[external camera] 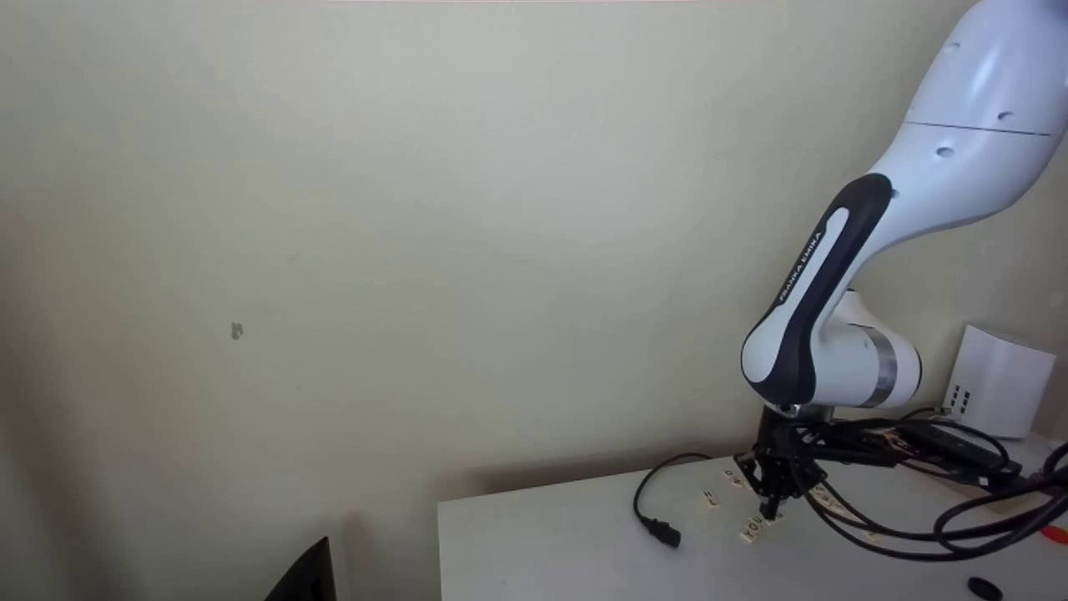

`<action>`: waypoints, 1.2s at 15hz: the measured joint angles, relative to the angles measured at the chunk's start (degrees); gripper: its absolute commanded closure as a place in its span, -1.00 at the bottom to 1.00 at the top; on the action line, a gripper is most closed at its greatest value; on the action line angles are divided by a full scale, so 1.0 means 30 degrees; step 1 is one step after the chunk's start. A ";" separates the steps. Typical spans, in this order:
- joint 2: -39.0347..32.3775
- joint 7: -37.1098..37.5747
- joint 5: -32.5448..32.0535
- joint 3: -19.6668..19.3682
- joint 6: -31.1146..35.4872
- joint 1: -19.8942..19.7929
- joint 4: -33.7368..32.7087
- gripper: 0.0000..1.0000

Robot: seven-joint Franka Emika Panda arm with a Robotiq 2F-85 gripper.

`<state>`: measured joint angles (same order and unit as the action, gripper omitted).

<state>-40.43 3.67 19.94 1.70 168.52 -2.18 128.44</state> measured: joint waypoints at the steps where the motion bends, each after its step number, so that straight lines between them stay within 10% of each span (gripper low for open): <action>1: -0.0001 -0.0163 -0.0255 0.0060 0.0185 -0.0079 0.0083 1.00; 18: -0.0521 -0.1800 -0.3069 0.0781 0.1017 -0.0839 0.0160 1.00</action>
<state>-41.99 -1.73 10.73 4.04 171.57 -4.69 128.92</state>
